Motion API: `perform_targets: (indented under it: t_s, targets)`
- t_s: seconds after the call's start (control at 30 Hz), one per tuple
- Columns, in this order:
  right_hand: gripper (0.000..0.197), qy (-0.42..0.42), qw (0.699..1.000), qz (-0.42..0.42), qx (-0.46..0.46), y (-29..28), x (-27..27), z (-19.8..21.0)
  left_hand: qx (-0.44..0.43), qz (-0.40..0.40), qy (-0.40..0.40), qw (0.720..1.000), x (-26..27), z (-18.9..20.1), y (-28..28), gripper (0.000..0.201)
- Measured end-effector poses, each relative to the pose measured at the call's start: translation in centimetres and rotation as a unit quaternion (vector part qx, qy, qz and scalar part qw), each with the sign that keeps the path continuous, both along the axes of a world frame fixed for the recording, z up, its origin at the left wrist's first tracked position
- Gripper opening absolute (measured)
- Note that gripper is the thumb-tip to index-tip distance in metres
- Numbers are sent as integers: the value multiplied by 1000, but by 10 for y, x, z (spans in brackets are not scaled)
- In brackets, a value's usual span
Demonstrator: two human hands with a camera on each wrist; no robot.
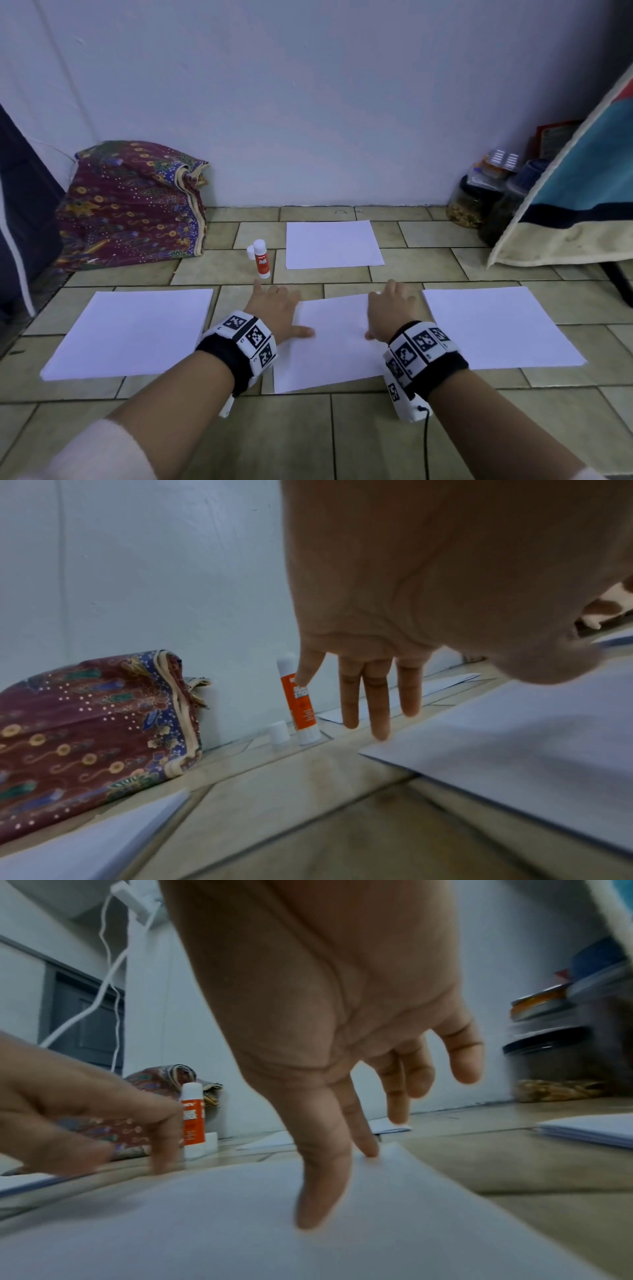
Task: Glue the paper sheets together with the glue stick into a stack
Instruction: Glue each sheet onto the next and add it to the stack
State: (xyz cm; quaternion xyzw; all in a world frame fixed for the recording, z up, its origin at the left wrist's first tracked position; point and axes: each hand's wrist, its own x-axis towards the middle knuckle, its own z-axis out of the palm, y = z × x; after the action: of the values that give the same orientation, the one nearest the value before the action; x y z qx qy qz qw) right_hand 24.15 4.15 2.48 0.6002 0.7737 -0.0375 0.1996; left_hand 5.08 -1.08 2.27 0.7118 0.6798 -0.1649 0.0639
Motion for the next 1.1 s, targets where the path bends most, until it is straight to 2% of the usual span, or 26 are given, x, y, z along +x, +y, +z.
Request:
perform_targets:
  t_s: [0.07,0.1,0.17,0.27,0.33,0.4,0.47,0.57,0.73,0.93,1.1]
  targets:
    - [41,6,1000,-2,-16,-1,-15,-1,42,-35,-28,998,11,1,-2,60]
    - [40,21,999,-6,-25,-2,-23,-2,52,-56,-43,996,16,-1,-4,59]
    - [40,55,998,-3,-40,-7,-37,-3,51,-68,-76,993,21,-5,-8,67]
    - [38,88,994,41,-45,-16,-57,-6,17,-33,-109,993,18,-13,-7,92]
    - [46,118,989,79,-49,-21,-67,-11,-27,-15,-107,994,12,-20,-4,111]
    - [62,150,979,119,-75,-23,-74,-14,-59,1,-109,992,5,-27,0,125]
    - [75,164,972,139,-97,-22,-76,-15,-67,10,-122,990,-2,-35,1,132]
    - [82,188,963,152,-120,-16,-72,-16,-68,7,-134,989,-9,-41,1,135]
    - [91,205,957,152,-139,-11,-67,-17,-72,-12,-101,992,-9,-39,9,141]
    - [93,184,963,142,-134,-8,-63,-15,-89,-15,-61,994,-14,-40,17,144]
    - [76,212,968,59,-123,-5,-28,-15,-88,-14,-55,994,-15,-41,17,145]
